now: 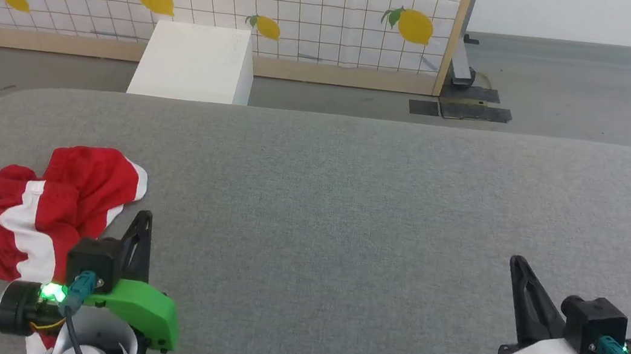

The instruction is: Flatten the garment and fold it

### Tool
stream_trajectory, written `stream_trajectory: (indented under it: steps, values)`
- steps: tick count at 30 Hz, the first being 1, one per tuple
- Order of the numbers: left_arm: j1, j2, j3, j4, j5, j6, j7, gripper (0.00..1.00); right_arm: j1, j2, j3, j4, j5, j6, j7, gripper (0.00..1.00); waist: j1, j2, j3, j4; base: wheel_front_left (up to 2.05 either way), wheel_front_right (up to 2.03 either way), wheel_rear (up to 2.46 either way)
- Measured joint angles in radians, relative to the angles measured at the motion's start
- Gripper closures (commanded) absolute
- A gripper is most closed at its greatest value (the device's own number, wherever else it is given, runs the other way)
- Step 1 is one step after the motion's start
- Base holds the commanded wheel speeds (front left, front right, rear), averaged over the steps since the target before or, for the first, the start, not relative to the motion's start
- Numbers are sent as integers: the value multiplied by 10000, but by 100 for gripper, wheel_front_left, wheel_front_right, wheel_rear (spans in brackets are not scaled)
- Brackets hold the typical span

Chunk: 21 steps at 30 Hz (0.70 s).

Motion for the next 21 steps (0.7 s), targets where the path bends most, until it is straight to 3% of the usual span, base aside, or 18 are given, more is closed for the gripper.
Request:
stream_trajectory:
  steps: [6, 7, 8, 9, 21]
  values:
    - [-2, 0, -6, 2, -6, 0, 0, 100, 2, 0, 0, 4, 4, 2, 0, 100, -1, 0, 0, 0, 0, 0, 0]
    - [-2, 2, -13, 4, -12, 0, 0, 0, 6, 0, -4, 8, 4, 2, 0, 0, 0, 0, 0, 0, 0, 0, 0]
    - [-2, 2, -23, 4, -13, 0, 0, 100, 6, 0, -6, 8, 4, 2, 0, 100, 0, 0, 0, 0, 0, 0, 0]
    - [-2, 2, -29, 4, -15, 0, 0, 0, 6, 0, -8, 8, 4, 2, 0, 0, 0, 0, 0, 0, 0, 0, 0]
    - [-2, 2, -153, 134, -155, 13, -161, 0, 57, 0, -65, 105, 291, 2, -153, 0, 0, 0, 3, -6, 0, 0, 0]
